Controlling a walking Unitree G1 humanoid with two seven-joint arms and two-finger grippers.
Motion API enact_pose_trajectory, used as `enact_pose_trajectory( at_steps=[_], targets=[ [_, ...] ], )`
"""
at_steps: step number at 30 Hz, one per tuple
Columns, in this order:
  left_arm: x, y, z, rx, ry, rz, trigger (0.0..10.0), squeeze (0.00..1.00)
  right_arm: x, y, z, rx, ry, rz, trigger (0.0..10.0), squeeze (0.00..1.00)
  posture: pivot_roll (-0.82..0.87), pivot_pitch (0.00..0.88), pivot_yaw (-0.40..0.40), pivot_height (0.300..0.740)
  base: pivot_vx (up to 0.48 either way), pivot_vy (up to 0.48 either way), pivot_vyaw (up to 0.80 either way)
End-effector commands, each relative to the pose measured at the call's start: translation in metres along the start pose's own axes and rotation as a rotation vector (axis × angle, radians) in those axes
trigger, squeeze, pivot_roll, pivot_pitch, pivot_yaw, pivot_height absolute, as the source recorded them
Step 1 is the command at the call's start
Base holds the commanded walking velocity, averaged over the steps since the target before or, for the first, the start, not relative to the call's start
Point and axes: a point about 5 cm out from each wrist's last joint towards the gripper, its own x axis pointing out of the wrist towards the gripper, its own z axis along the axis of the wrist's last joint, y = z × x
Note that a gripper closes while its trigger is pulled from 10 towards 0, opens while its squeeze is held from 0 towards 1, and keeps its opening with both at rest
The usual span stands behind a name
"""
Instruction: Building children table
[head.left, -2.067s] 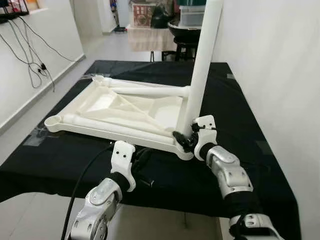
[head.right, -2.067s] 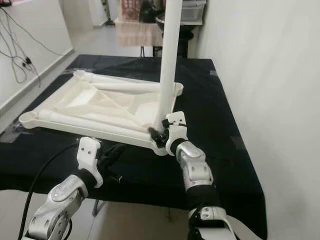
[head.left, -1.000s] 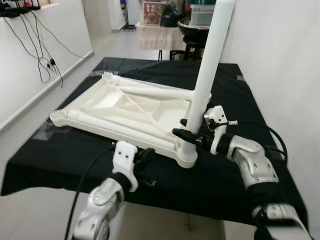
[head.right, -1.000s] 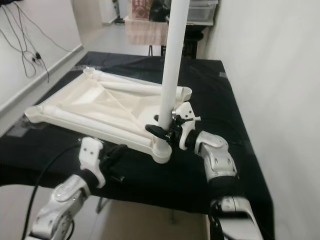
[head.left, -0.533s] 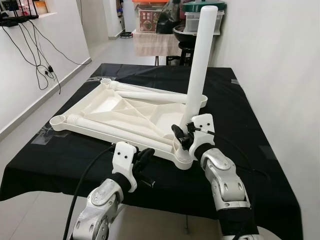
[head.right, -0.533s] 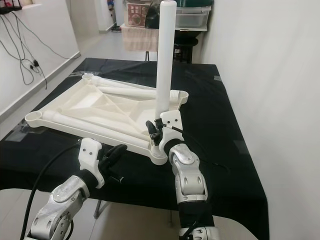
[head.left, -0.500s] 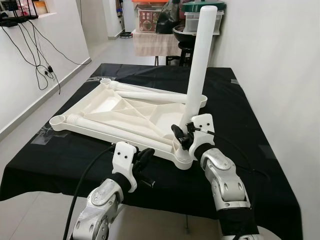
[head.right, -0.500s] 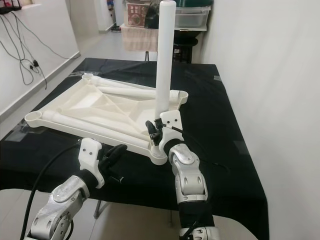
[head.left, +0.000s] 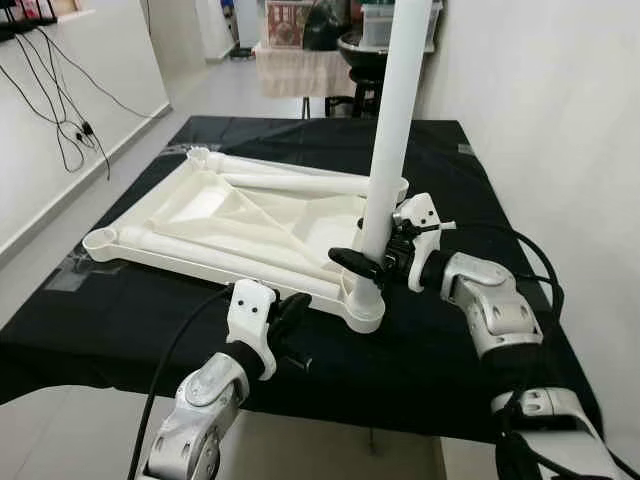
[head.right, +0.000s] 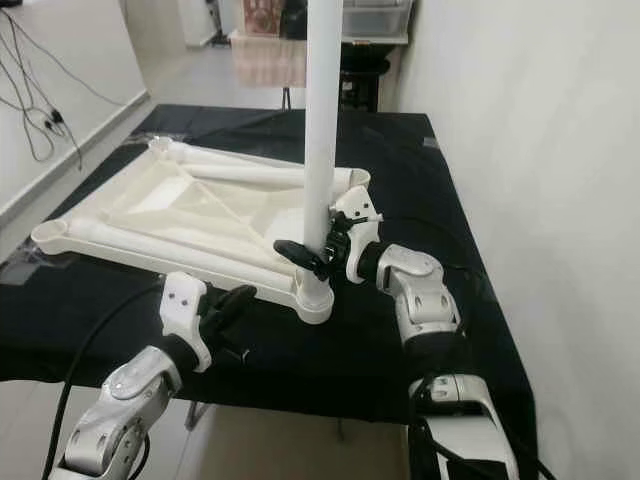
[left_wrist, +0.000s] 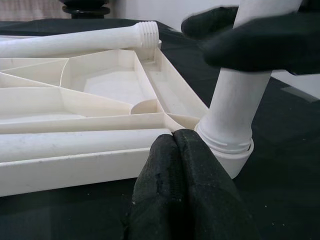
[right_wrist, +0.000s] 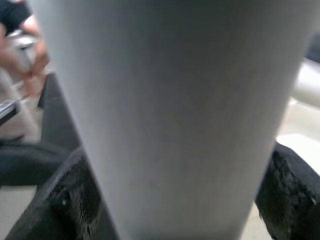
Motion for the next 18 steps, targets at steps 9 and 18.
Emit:
enact_pose_trajectory(
  at_steps=[9,18],
  targets=[
    [0.0,-0.002,-0.004,0.0,0.013,0.003,10.0,0.0,0.003,-0.013,0.022,0.031,-0.026,0.11,0.0,0.0,0.0,0.029,-0.038,0.74,0.0,0.0,0.0],
    [-0.001,-0.003,-0.002,-0.005,0.008,0.005,10.0,0.0,-0.004,-0.009,0.012,0.049,-0.145,0.058,0.0,0.0,-0.01,0.044,-0.03,0.74,0.0,0.0,0.0]
  ],
)
